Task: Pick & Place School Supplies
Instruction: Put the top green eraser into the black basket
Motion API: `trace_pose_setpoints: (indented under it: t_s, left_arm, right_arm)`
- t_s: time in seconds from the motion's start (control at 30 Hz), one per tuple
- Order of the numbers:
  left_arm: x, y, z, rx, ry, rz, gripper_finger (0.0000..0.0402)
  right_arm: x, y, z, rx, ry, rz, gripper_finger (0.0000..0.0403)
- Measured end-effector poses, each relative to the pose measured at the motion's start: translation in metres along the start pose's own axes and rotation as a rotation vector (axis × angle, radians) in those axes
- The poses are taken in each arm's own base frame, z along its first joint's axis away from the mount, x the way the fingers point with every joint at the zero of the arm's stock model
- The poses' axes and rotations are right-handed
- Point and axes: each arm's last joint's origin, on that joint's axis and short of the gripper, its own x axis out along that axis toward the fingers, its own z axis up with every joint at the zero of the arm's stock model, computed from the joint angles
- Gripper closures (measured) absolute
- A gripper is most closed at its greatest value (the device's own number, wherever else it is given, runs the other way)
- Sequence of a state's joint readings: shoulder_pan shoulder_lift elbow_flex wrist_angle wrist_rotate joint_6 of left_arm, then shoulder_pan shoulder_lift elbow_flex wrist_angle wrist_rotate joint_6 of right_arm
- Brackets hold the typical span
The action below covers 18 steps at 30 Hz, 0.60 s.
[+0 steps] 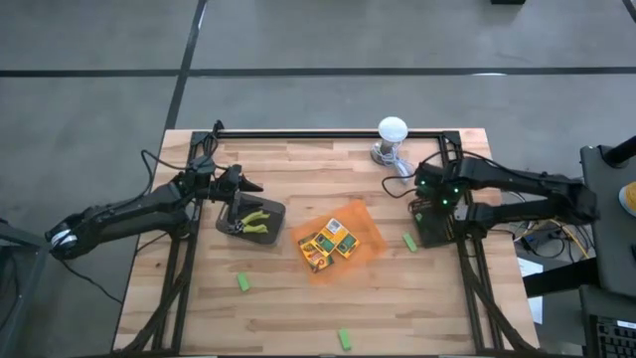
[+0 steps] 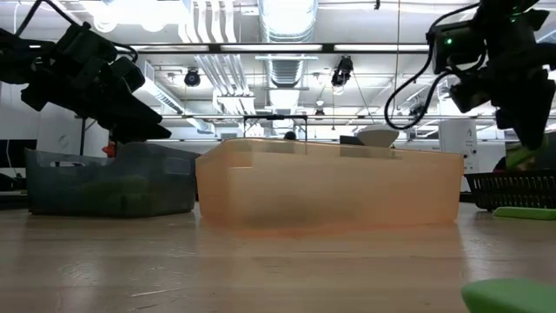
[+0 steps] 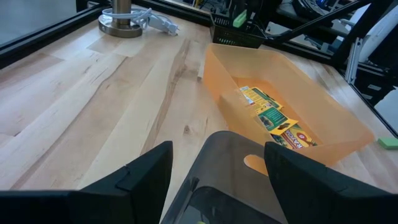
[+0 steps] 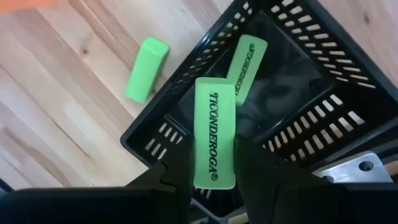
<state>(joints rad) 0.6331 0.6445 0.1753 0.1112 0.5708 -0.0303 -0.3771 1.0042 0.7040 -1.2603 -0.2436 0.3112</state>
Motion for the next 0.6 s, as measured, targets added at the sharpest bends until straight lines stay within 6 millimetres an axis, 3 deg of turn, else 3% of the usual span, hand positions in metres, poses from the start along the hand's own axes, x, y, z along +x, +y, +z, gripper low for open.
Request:
trace_pose_setpoints:
  t_s: [0.6]
  left_arm:
    - [0.000,0.000,0.000,0.000,0.000,0.000,0.0142]
  right_arm:
    - [0.022,-0.002,0.024,0.159,0.041,-0.170,0.0305]
